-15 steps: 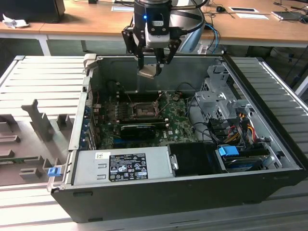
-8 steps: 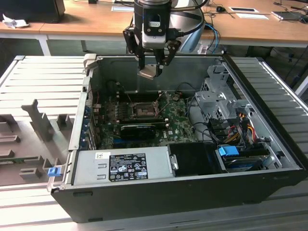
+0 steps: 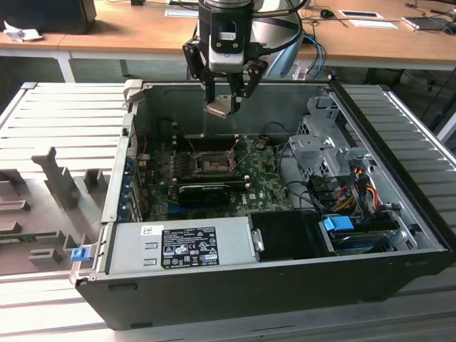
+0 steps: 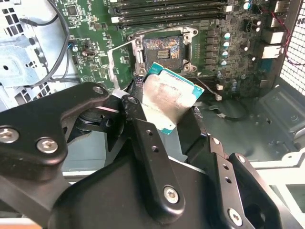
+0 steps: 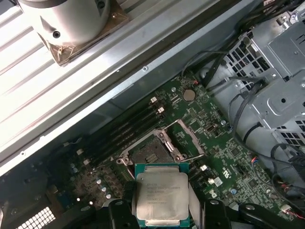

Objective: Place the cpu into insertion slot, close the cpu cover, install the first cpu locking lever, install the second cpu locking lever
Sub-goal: 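Place the cpu into insertion slot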

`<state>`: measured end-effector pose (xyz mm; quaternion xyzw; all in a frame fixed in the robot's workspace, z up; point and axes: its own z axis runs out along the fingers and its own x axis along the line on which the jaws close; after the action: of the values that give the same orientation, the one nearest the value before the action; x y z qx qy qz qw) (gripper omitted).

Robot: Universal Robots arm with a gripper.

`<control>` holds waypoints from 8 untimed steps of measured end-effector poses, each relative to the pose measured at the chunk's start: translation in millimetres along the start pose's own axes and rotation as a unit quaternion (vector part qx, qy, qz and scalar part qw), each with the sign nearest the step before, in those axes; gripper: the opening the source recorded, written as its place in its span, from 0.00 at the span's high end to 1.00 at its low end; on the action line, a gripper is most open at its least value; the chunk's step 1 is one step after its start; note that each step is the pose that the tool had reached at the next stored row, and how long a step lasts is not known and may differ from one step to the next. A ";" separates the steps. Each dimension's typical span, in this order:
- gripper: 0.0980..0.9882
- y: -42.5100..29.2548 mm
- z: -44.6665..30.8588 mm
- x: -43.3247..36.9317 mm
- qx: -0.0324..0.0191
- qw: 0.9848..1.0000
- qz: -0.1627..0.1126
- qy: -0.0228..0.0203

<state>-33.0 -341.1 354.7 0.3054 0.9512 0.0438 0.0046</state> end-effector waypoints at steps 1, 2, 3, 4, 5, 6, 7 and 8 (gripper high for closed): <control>0.52 0.0 0.0 0.0 0.000 1.000 0.002 0.000; 0.52 0.0 0.1 0.0 0.000 1.000 0.005 0.000; 0.52 0.0 0.3 0.0 0.000 1.000 0.009 -0.001; 0.52 0.0 0.4 0.0 0.000 1.000 0.011 -0.001; 0.52 0.0 0.4 0.0 0.000 1.000 0.013 -0.001; 0.52 0.0 0.5 0.0 0.000 1.000 0.016 -0.001; 0.52 -0.1 0.6 0.0 0.000 1.000 0.021 -0.002; 0.52 -0.1 0.6 0.0 0.000 1.000 0.026 -0.002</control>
<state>-33.0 -341.1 354.1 0.3304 0.9428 0.0436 0.0057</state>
